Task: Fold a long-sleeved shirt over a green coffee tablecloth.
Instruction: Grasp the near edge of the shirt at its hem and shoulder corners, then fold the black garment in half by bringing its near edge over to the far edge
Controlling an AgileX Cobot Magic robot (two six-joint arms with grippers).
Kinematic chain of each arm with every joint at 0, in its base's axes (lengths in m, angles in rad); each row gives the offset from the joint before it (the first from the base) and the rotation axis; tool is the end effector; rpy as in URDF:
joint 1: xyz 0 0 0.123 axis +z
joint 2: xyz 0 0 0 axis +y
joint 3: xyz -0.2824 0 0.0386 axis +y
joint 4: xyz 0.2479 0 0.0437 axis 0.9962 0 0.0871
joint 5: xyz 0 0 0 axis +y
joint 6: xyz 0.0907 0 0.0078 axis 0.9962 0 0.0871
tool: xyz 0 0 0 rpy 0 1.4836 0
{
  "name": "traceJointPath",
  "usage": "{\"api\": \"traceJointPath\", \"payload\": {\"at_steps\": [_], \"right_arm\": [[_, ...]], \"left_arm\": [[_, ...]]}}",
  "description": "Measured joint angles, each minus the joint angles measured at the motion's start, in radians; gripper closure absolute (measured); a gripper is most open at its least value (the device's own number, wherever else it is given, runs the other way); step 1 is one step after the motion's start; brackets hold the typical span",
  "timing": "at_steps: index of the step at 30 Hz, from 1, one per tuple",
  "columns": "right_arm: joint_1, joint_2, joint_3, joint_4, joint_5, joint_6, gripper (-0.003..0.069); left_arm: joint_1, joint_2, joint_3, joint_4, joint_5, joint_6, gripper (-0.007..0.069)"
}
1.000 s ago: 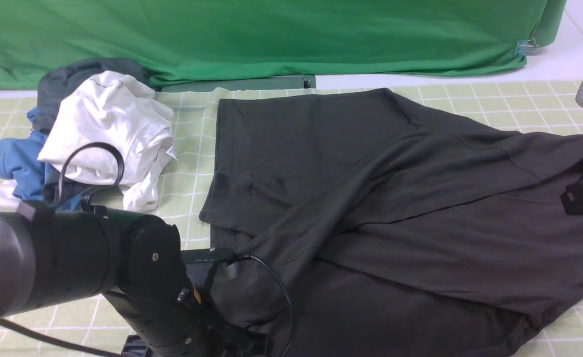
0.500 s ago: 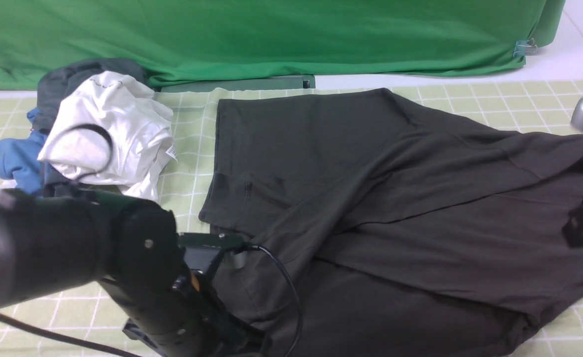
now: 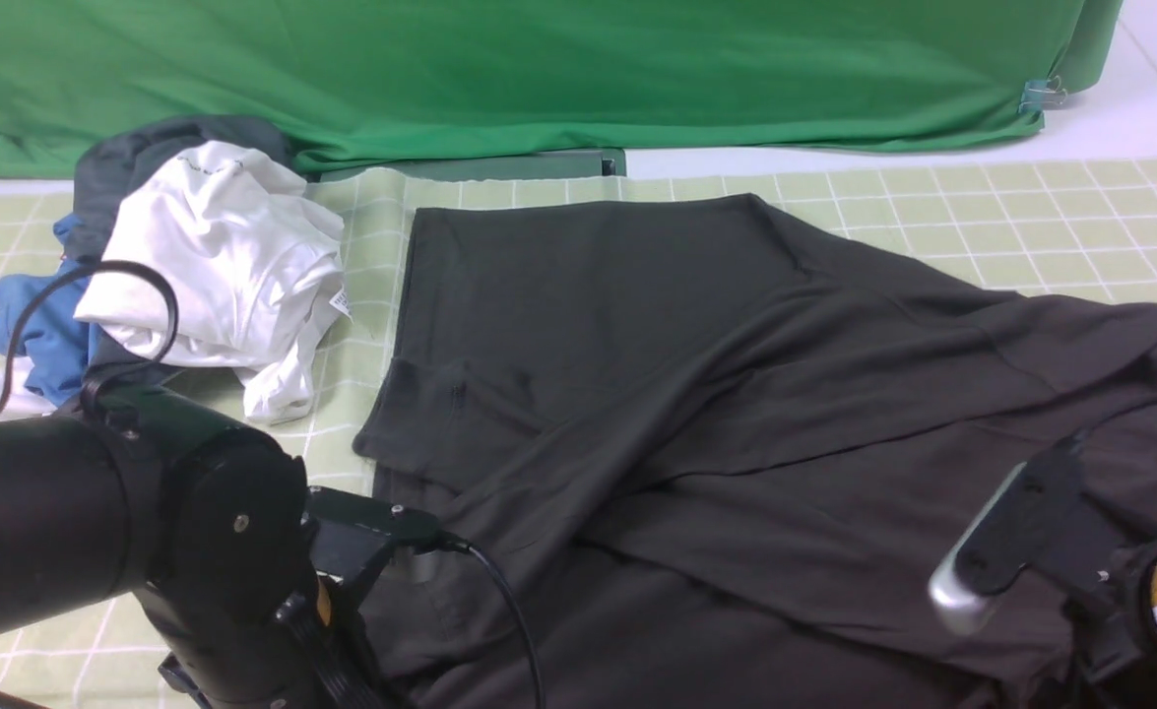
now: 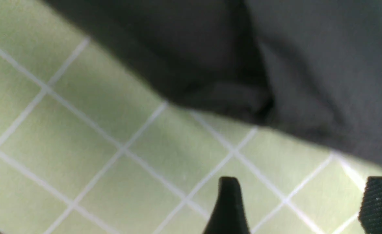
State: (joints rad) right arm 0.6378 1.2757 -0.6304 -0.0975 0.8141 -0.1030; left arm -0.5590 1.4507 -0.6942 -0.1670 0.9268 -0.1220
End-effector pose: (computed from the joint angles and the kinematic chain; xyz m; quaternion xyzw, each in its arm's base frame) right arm 0.1622 0.1122 0.2012 -0.3875 0.9157 -0.0110 0.1057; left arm 0.1741 -0.1232 0.1794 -0.1663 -0.9838 0.0581 0.0339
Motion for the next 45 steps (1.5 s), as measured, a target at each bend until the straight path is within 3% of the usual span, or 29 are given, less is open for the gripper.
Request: {"api": "traceJointPath", "payload": {"at_steps": [18, 21, 24, 25, 26, 34, 39, 45], "right_arm": [[0.010, 0.223, 0.003, -0.030, -0.146, -0.099, 0.0181], [0.010, 0.230, 0.003, -0.034, -0.160, -0.112, 0.0282], [0.010, 0.231, -0.005, -0.035, -0.146, -0.115, 0.0510], [0.010, 0.231, -0.007, -0.035, -0.143, -0.115, 0.0523], [0.010, 0.231, -0.023, -0.033, -0.111, -0.115, 0.0600], [0.075, 0.150, -0.007, 0.041, 0.017, -0.099, 0.0620], [0.158, 0.070, 0.089, 0.097, 0.056, -0.021, 0.0620], [0.173, 0.000, 0.067, 0.097, 0.088, 0.059, 0.0624]], "left_arm": [[0.000, -0.001, 0.007, -0.009, -0.067, -0.010, 0.0599], [0.000, -0.001, 0.008, -0.009, -0.085, -0.012, 0.0599], [0.000, -0.002, 0.008, -0.011, -0.097, -0.027, 0.0599], [0.000, -0.002, 0.008, -0.012, -0.097, -0.027, 0.0599], [0.000, -0.004, 0.004, -0.013, -0.085, -0.031, 0.0599], [0.000, -0.071, 0.003, -0.025, -0.014, -0.033, 0.0599], [0.000, -0.151, 0.058, -0.100, 0.039, -0.033, 0.0599], [0.000, -0.217, 0.038, -0.123, 0.080, -0.065, 0.0599]]}}
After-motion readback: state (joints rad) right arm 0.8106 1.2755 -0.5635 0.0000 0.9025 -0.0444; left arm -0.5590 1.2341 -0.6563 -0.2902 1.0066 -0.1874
